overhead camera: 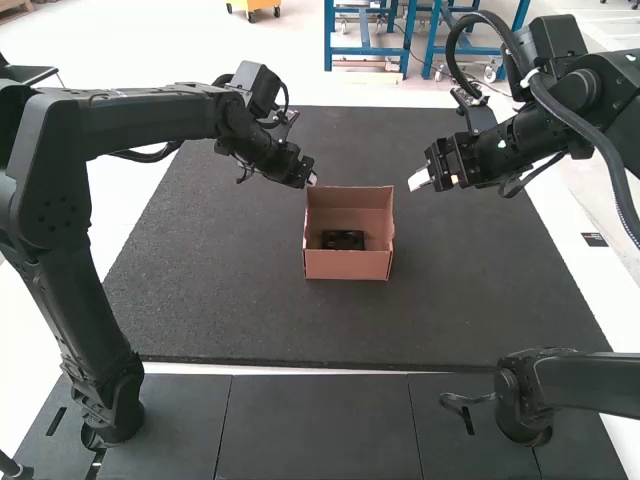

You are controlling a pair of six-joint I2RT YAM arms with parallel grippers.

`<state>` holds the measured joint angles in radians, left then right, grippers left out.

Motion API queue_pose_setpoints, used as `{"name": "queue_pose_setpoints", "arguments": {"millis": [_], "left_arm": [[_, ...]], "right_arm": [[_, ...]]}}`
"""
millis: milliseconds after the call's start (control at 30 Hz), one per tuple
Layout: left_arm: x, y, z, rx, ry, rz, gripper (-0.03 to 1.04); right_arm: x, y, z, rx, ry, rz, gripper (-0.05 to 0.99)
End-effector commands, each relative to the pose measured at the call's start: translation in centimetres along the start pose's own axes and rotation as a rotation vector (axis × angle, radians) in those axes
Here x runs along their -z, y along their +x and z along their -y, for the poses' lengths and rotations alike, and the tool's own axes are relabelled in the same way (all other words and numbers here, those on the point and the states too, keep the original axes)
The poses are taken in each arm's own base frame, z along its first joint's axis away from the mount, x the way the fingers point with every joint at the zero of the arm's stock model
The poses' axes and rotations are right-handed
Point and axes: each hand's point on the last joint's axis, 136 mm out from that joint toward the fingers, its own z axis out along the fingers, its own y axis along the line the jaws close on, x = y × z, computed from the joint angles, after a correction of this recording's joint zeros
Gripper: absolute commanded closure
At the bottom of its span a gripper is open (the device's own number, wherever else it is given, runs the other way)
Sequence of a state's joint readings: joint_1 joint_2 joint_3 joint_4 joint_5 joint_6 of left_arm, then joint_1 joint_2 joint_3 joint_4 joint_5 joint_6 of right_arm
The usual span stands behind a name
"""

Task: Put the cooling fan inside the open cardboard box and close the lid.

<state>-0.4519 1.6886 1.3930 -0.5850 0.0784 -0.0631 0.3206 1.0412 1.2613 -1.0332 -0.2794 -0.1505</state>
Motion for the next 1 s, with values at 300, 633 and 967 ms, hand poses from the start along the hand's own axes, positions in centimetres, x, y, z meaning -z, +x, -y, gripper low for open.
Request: {"name": "queue_pose_setpoints", "arguments": {"millis": [300, 633, 967], "left_arm": [[-0.4, 1.4, 1.0, -0.043, 0.038, -0.05, 0.05], [-2.0, 5.2, 2.3, -0.053, 0.065, -0.13, 0.05], [-3.0, 6.3, 2.3, -0.045, 0.065, -0.125, 0.05]], "right_arm": [[0.2, -2.0, 0.5, 0.018, 0.034, 0.077, 0.12], [0.0, -2.4, 0.7, 0.018, 0.042, 0.096, 0.12], [-0.1, -2.3, 0.8, 0.016, 0.042, 0.092, 0.12]]}}
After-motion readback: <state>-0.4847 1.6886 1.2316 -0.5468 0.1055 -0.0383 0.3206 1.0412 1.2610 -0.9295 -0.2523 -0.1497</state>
